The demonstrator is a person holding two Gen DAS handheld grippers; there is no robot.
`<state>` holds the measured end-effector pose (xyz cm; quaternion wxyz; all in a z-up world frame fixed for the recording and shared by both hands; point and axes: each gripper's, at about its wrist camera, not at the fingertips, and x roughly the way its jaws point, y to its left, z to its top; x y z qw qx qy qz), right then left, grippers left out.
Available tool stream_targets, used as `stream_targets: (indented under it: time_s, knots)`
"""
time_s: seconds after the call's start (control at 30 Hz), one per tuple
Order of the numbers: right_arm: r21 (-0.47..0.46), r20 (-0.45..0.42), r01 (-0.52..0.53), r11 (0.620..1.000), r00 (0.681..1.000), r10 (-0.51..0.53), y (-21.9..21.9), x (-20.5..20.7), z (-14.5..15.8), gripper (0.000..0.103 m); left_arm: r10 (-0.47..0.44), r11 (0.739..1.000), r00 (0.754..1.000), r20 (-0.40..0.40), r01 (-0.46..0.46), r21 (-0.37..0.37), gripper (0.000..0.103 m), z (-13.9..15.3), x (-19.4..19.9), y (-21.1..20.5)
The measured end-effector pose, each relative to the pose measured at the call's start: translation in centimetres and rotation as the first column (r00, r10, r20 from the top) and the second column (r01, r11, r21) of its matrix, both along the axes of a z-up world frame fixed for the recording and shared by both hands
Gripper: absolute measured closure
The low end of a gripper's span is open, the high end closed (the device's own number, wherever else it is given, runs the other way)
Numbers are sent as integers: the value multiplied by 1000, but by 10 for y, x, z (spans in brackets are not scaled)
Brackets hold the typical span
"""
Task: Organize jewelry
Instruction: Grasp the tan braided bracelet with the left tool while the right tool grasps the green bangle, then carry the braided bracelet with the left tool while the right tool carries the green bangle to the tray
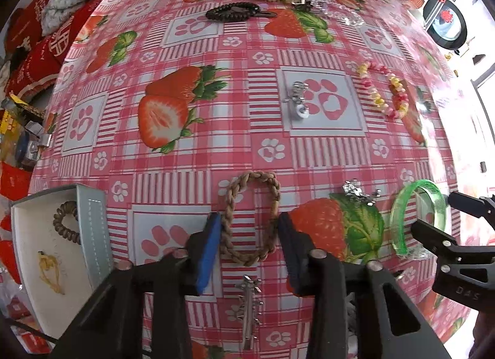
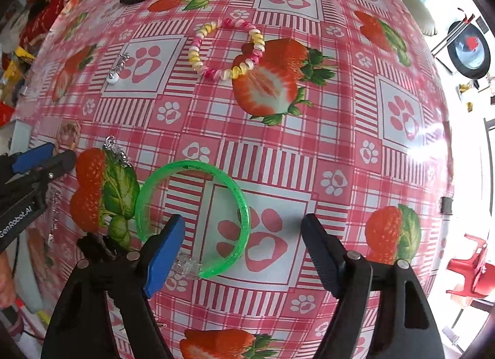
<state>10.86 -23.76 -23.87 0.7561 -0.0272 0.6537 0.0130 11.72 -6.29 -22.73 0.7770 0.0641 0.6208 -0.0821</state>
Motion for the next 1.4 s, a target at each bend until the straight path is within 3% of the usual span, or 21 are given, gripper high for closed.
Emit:
stream_targets:
  time_s: [0.1, 0.27, 0.37, 0.63, 0.97, 1.4]
  knots:
    - [5, 14, -11, 1000, 1000, 11, 0, -1, 2, 38, -17, 1000, 1000, 1, 17, -1, 85, 2, -3, -6]
    - [-4, 32, -25, 1000, 999, 25, 3, 0, 6, 77, -3, 999, 1000, 2, 3, -32, 87, 7, -7, -6]
    - [-1, 40, -12, 1000, 999, 12, 1, 4, 6, 94, 14, 998, 1000, 1, -14, -56, 87, 12, -6, 0]
    - [101, 50, 58, 993, 997, -63, -22, 3, 16, 96, 57, 993, 998, 32, -53, -107, 88, 34, -5, 17]
    - [172, 69, 68, 983, 994, -81, -25, 10, 47, 96, 90, 986, 993, 74, -78, -147, 88, 64, -11, 36]
    - [215, 96, -35, 976, 995, 15, 39, 8, 77, 96, 218, 967, 968, 120, -198, -161, 87, 90, -40, 109]
